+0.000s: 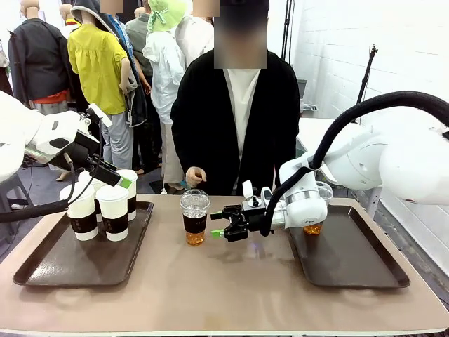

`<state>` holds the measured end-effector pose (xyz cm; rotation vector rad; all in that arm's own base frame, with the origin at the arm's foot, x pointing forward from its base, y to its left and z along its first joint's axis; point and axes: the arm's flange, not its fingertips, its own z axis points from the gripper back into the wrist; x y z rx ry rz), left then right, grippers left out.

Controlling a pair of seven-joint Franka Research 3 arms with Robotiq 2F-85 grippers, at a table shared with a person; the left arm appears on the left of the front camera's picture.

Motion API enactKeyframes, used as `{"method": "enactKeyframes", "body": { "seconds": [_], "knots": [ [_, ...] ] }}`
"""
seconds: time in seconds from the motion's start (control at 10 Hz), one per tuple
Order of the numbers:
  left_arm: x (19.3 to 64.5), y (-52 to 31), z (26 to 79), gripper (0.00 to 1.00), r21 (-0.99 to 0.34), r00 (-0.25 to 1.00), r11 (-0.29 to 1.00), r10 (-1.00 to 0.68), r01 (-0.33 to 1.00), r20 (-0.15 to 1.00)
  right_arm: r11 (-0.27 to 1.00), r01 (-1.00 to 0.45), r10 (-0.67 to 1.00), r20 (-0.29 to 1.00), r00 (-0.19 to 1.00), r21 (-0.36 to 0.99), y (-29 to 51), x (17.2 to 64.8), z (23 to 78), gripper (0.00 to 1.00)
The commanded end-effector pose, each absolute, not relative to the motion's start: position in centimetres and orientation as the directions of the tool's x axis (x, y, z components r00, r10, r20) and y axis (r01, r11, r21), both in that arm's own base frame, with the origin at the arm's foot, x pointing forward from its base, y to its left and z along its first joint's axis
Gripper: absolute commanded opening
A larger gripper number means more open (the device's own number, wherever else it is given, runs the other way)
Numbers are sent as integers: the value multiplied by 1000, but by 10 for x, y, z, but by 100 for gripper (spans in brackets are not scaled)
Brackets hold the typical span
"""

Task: Distribute the coffee onto the tray.
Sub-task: Pick up another iced Americano from the middle of the table and place it on the right Handle tray.

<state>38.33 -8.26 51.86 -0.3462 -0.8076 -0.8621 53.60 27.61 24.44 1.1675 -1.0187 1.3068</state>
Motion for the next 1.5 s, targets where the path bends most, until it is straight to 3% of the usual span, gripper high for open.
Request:
{"method": "enactKeyframes", "body": {
  "seconds": [0.0,1.4],
  "knots": [
    [387,-80,516,100,40,372,605,-540,795,755,-49,-998,145,989,30,37,289,546,239,100],
    [387,-80,516,100,40,372,605,-540,795,755,-46,-998,92,995,45,49,324,570,232,100]
  ]
}}
